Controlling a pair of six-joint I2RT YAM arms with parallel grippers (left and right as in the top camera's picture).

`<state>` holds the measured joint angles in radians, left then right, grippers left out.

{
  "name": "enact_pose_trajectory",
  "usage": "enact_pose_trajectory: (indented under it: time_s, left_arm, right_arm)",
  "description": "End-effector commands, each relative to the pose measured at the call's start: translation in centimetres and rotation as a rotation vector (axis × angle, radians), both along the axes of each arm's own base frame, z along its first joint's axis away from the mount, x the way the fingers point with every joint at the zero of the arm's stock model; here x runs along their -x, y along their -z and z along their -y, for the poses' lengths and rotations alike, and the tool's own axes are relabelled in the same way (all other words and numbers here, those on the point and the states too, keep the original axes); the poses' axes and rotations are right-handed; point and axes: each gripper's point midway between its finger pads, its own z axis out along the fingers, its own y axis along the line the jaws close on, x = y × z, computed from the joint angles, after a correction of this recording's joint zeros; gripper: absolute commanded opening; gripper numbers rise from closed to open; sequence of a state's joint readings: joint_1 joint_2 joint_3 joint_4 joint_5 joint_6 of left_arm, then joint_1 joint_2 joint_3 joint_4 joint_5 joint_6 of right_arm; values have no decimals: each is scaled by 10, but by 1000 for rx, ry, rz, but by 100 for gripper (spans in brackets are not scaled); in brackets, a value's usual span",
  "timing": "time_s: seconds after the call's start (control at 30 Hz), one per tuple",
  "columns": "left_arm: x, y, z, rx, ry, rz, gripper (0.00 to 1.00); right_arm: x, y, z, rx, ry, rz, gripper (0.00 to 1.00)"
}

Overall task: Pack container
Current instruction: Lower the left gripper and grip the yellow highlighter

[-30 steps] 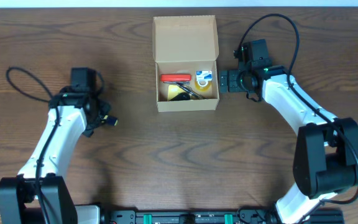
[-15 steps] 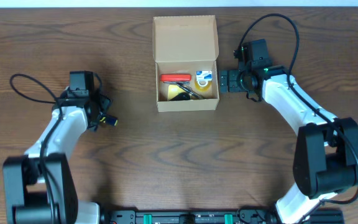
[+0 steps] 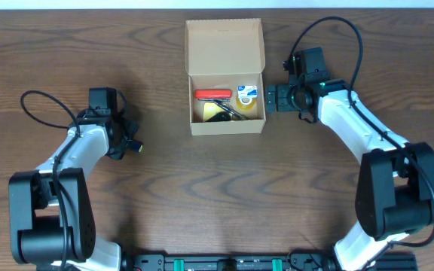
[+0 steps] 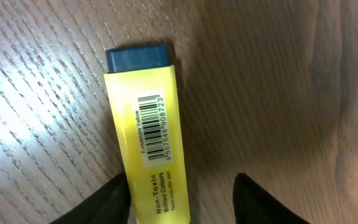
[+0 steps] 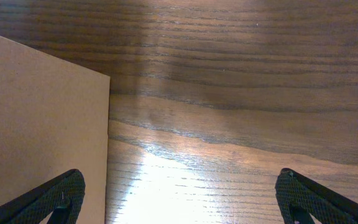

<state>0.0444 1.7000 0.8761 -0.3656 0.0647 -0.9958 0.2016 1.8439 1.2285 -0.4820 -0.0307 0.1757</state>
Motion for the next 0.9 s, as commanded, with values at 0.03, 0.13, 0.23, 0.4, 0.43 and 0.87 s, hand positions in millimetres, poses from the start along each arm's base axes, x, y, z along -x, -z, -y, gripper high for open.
enact_pose_trajectory:
  time_s: [0.03,0.13,0.23,0.4,0.43,0.87]
  left_arm:
    - [23,20,3,34,-43,-113,50]
    - [36,22,3,41,-91,-169,50]
    - [43,23,3,46,-115,-198,48]
    - [49,24,4,50,-137,-219,44]
    - [50,24,4,50,-139,-225,43]
    - [54,23,5,56,-152,-242,18]
  right_arm:
    - [0,0,1,-7,12,-3,99]
    - [0,0,1,-7,12,-3,99]
    - [0,0,1,-7,12,-3,99]
    - [0,0,1,-7,12,-3,99]
    - [0,0,1,-7,12,-3,99]
    - [0,0,1,-7,12,-3,99]
